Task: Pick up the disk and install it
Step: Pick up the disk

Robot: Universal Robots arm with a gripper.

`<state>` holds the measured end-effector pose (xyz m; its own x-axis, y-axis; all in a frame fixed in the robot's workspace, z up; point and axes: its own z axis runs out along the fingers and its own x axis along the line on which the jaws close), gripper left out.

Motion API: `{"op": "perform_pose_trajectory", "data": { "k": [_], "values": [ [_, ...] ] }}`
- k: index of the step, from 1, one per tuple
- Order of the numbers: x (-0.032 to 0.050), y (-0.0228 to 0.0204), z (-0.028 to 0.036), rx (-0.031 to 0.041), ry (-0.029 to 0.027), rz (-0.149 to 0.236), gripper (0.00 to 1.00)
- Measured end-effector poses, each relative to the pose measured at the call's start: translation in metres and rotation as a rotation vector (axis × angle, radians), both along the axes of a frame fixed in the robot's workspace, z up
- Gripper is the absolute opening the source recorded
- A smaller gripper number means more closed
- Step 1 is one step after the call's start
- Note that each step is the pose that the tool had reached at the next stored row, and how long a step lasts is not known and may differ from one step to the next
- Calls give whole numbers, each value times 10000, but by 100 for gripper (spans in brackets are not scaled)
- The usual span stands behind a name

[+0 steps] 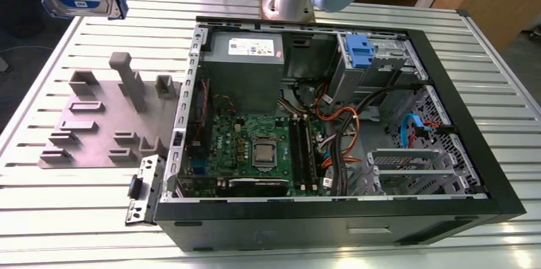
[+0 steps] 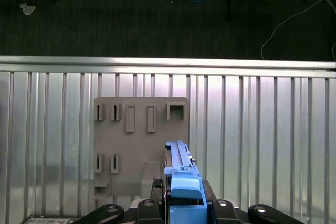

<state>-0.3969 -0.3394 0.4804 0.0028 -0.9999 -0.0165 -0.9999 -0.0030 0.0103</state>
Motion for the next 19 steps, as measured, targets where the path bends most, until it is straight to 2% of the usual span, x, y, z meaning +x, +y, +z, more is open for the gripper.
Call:
{"op": "perform_pose_trajectory", "data": {
  "k": [19],
  "values": [
    [137,0,0,0,0,0,36]
  ]
}}
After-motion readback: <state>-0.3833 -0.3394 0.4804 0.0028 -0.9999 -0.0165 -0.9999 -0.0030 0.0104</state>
